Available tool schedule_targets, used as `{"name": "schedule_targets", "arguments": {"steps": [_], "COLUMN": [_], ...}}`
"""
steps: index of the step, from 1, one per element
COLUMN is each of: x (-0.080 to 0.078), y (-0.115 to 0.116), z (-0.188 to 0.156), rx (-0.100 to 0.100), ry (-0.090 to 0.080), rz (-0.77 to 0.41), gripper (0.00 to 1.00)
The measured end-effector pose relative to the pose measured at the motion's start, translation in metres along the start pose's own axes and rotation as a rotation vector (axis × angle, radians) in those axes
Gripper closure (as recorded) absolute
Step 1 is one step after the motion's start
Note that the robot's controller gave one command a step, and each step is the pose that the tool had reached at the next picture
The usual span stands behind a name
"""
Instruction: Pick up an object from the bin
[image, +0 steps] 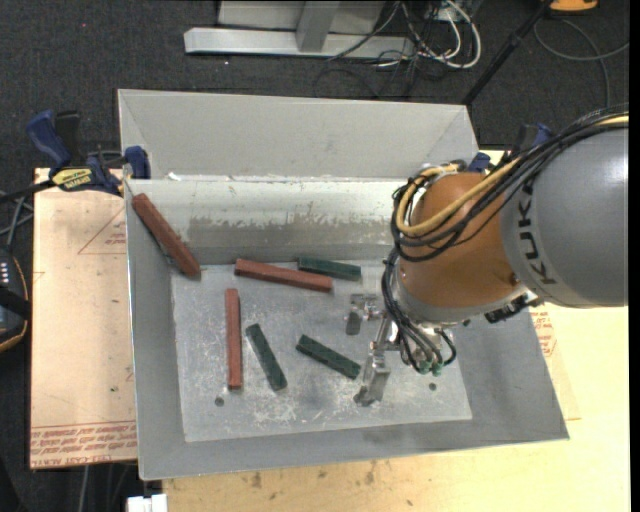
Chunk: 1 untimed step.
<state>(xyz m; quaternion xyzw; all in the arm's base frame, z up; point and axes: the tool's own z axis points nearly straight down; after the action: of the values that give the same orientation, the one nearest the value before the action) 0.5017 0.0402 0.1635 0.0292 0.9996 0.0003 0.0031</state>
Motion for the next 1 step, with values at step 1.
{"name": "schedule_targets", "arguments": {"steps": [1], "x": [-0.0133], "y": [0.0334], "z": [0.0050], "rx": [0.000], "ry": [0.008], "rz": [0.107], "gripper": [0.00]}}
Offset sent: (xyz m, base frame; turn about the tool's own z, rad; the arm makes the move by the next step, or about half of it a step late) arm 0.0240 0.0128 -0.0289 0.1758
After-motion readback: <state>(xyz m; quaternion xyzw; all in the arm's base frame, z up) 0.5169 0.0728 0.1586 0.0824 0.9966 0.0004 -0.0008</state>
